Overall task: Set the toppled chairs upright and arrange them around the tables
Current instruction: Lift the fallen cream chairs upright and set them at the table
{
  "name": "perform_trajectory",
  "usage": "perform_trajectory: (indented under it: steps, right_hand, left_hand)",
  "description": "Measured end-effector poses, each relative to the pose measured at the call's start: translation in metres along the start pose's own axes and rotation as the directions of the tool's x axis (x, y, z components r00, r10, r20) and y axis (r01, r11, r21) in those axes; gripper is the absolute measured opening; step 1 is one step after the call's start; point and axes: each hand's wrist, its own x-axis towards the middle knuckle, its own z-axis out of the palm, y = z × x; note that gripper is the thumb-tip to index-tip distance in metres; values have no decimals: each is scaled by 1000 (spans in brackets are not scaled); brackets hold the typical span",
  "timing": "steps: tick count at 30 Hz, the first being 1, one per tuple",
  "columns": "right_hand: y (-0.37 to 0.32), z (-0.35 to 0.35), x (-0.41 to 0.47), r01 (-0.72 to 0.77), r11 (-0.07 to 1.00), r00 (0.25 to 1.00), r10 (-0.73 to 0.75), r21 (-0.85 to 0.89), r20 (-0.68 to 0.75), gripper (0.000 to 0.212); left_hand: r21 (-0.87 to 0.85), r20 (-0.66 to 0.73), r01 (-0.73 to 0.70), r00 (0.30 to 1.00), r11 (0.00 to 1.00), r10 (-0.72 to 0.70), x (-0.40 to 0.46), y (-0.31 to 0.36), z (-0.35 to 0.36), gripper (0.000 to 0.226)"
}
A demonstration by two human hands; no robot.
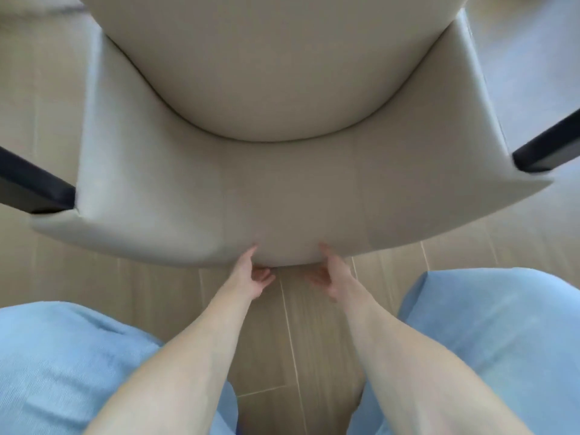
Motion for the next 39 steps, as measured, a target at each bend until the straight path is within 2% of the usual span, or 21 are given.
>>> perform_trajectory:
  steps: [3, 8, 15, 19, 23, 27, 32, 36, 39]
  right_hand:
    - [-4, 3, 24, -2, 998, 998, -2, 57, 68, 72]
    - [4, -3, 34, 31, 985, 987, -57, 172, 150, 73]
    - [6, 1, 44, 95, 961, 993, -110, 260, 45, 78]
    - [1, 6, 38, 90, 964, 996, -93, 249, 0, 70]
    - [-11, 9, 21, 50, 970, 999, -49, 236, -11, 78]
    - [-28, 16, -9, 38, 974, 996, -20, 222, -82, 79]
    - [-43, 22, -40, 46, 978, 993, -23, 202, -115, 76]
    - [-55, 24, -64, 87, 965, 988, -52, 246, -146, 69]
    - [-71, 25, -116, 106, 955, 981, -54, 278, -188, 66]
  left_hand:
    - [-52, 16, -17, 1000, 999, 18, 26, 1, 5, 86]
    - [-169, 30, -68, 997, 983, 74, 39, -15, 9, 81]
    - [-320, 28, -93, 994, 943, 107, 44, -17, 13, 68]
    - [-319, 44, -79, 994, 945, 98, 38, -13, 13, 66]
    - [-328, 59, -56, 995, 943, 80, 30, -7, 12, 56]
    - [-293, 38, -51, 997, 955, 65, 5, 3, 16, 66]
    - [-211, -54, -96, 995, 973, 87, -32, 19, 25, 54]
    - [-205, -122, -149, 985, 967, 126, -61, 25, 36, 69]
    - [-195, -150, -162, 980, 967, 134, -119, 32, 42, 76]
